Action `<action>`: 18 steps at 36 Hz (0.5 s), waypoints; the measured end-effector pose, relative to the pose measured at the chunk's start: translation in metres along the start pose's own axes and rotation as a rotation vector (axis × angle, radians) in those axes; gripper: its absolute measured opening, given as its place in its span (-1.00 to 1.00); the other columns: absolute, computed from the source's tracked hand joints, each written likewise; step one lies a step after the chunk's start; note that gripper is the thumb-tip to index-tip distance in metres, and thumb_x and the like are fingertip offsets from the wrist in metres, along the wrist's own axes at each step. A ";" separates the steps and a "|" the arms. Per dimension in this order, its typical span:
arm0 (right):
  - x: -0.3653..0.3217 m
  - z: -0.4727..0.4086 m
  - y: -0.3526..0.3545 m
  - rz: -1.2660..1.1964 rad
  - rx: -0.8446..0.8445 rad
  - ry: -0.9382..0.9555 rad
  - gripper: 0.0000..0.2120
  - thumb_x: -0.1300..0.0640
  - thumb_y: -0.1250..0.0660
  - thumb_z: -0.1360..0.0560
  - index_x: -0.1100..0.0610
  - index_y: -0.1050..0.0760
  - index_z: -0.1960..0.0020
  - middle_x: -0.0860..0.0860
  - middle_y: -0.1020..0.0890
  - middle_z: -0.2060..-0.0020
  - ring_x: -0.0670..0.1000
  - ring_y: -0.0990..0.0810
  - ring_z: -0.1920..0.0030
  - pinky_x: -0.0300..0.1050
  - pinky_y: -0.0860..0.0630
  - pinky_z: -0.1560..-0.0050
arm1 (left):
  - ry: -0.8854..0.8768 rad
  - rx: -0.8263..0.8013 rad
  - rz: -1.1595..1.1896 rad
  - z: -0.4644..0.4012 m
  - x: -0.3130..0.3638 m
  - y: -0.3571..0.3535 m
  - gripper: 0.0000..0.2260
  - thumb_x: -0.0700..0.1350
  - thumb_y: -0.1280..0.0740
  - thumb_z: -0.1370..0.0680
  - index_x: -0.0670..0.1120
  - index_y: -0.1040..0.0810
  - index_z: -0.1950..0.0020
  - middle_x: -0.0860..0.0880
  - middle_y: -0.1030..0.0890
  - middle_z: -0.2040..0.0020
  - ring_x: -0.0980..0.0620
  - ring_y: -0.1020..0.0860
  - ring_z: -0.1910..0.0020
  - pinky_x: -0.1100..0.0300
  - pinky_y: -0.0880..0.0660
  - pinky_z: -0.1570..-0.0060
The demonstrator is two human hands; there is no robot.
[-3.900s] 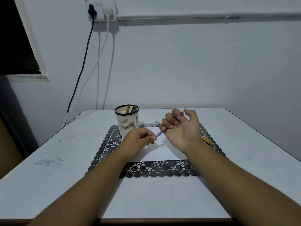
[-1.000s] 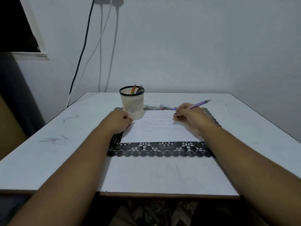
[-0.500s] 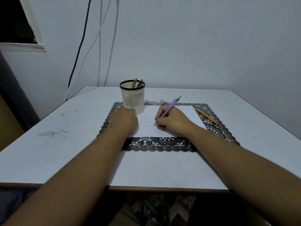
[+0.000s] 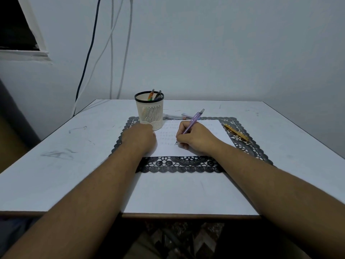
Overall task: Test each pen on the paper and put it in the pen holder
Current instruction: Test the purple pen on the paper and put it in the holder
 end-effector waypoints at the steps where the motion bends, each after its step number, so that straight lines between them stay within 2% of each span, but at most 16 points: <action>1: 0.000 0.000 0.000 -0.003 -0.004 -0.006 -0.80 0.43 -0.35 -0.48 0.20 -0.48 0.24 0.15 -0.56 0.35 0.06 -0.54 0.35 -0.14 -0.52 0.29 | 0.000 0.000 0.004 0.000 0.000 0.000 -0.70 -0.02 -0.10 -0.64 -0.03 -0.56 -0.23 -0.06 -0.58 -0.20 -0.11 -0.55 -0.15 -0.03 -0.51 -0.10; 9: -0.002 0.001 0.000 0.001 -0.010 0.015 -0.84 0.42 -0.38 -0.51 0.23 -0.51 0.19 0.13 -0.59 0.32 0.00 -0.56 0.36 -0.20 -0.53 0.30 | -0.013 0.015 0.024 -0.002 -0.002 -0.001 -0.69 -0.01 -0.09 -0.65 -0.04 -0.56 -0.21 -0.07 -0.59 -0.17 -0.11 -0.55 -0.13 -0.04 -0.54 -0.13; 18: 0.000 0.001 0.000 0.013 -0.002 0.004 -0.78 0.41 -0.38 -0.49 0.18 -0.48 0.25 0.16 -0.56 0.32 0.04 -0.54 0.34 -0.16 -0.54 0.26 | -0.022 0.029 0.055 -0.003 -0.004 -0.003 -0.71 0.05 -0.10 -0.64 -0.02 -0.57 -0.13 -0.06 -0.60 -0.09 -0.09 -0.55 -0.06 -0.04 -0.56 -0.08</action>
Point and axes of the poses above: each hand's wrist, its own z-axis away from the middle knuckle, its own y-axis out of the back of the hand, x = y × z, the point moved 4 cm from there along -z, towards the middle knuckle
